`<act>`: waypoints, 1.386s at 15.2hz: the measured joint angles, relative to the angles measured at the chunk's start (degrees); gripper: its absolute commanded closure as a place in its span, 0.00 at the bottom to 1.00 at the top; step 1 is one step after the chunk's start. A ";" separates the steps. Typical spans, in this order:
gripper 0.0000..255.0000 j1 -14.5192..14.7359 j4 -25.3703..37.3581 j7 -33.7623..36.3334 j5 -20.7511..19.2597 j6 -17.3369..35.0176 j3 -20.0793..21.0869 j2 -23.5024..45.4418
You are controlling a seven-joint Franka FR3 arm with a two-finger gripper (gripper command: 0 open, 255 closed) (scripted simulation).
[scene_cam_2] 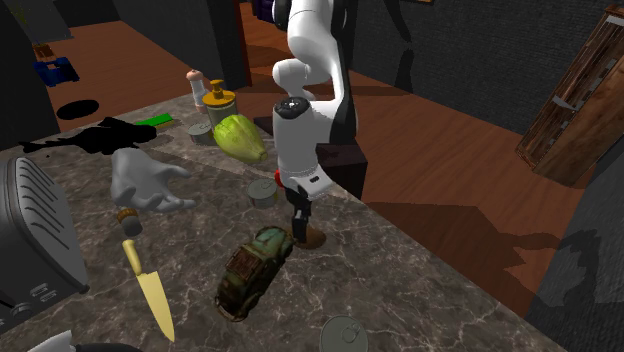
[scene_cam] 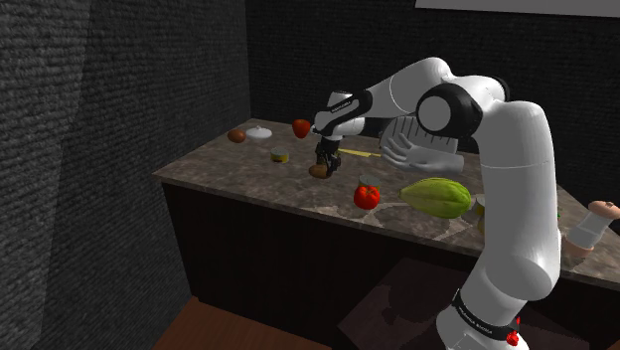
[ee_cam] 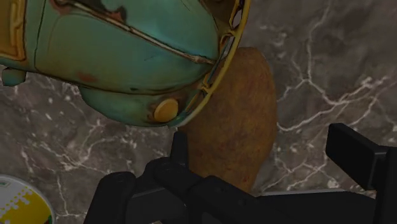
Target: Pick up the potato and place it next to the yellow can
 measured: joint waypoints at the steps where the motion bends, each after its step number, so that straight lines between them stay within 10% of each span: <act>1: 0.00 -0.16 0.08 -0.15 0.05 -0.02 0.08 0.07; 2: 0.00 -0.35 0.37 -0.27 0.13 0.16 0.18 0.39; 3: 1.00 -0.57 0.28 -0.49 0.12 0.36 0.19 0.33; 13: 1.00 -1.21 -1.53 -1.32 0.01 4.38 -0.04 -1.23; 21: 1.00 -0.77 1.89 0.94 -1.51 -7.40 0.29 -2.30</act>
